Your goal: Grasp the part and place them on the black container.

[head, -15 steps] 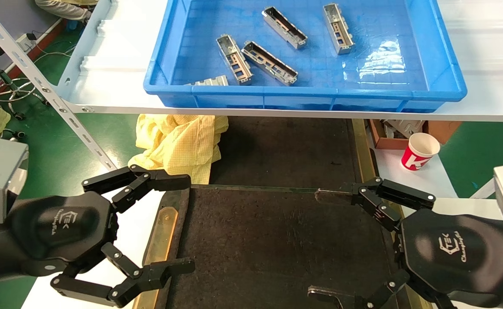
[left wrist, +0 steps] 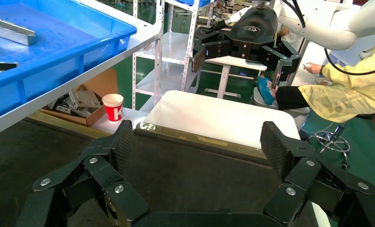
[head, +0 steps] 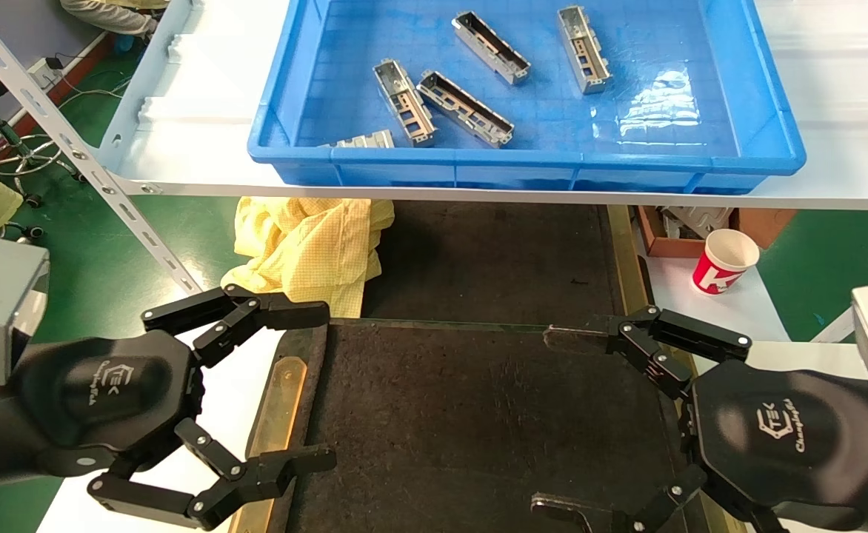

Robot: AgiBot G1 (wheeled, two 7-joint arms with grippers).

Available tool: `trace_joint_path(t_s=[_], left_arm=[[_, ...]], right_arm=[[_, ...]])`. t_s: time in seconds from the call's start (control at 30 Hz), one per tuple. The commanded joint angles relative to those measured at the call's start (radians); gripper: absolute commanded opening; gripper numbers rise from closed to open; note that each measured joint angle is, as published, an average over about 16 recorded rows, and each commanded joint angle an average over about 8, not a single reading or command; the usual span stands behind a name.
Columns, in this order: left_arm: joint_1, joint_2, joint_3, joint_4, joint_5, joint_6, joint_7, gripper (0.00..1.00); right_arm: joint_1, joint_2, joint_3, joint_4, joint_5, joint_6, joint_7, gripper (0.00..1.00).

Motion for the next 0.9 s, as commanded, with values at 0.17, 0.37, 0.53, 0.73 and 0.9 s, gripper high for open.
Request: trace_joint_path(t_s=[0.17,0.37,0.53,0.73,0.9], left_arm=[[0.000,0.000,0.000,0.000,0.000,0.000,0.000,0.00],[0.000,0.000,0.000,0.000,0.000,0.000,0.000,0.00],[0.000,0.000,0.000,0.000,0.000,0.000,0.000,0.00],[0.000,0.000,0.000,0.000,0.000,0.000,0.000,0.00],[0.000,0.000,0.000,0.000,0.000,0.000,0.000,0.00]], right_arm=[[0.000,0.000,0.000,0.000,0.000,0.000,0.000,1.00],[0.000,0.000,0.000,0.000,0.000,0.000,0.000,1.00],[0.000,0.000,0.000,0.000,0.000,0.000,0.000,1.00],[0.000,0.000,0.000,0.000,0.000,0.000,0.000,1.00],[0.000,0.000,0.000,0.000,0.000,0.000,0.000,1.00]])
